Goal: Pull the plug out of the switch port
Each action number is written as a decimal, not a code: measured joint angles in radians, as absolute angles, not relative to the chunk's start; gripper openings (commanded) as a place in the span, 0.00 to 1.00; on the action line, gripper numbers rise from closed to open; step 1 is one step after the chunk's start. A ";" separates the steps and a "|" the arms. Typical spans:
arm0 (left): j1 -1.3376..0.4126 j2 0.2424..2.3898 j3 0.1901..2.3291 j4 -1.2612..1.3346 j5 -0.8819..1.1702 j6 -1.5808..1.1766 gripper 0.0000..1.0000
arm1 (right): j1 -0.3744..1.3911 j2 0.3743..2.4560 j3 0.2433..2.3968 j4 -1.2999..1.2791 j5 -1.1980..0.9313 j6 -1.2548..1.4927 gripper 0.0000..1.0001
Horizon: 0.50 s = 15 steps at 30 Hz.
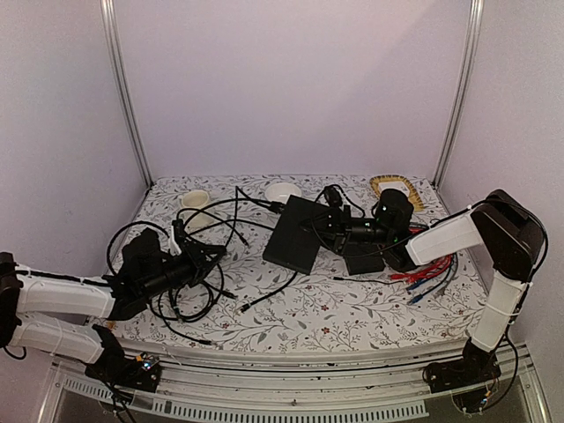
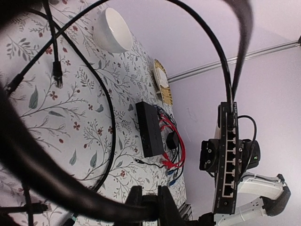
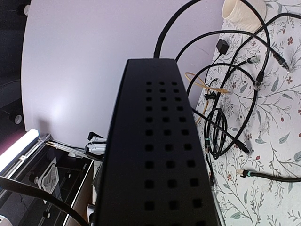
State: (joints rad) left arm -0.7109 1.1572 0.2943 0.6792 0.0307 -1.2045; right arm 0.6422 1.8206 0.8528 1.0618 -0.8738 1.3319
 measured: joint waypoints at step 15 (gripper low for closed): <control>-0.703 0.675 0.082 0.270 -0.050 -1.306 0.13 | 0.647 1.821 0.854 1.055 -0.878 1.332 0.02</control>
State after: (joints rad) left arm -0.7033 0.6754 0.0822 0.2695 -0.0498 -1.3064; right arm 0.6468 1.8206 0.8536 1.0550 -0.8783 1.3319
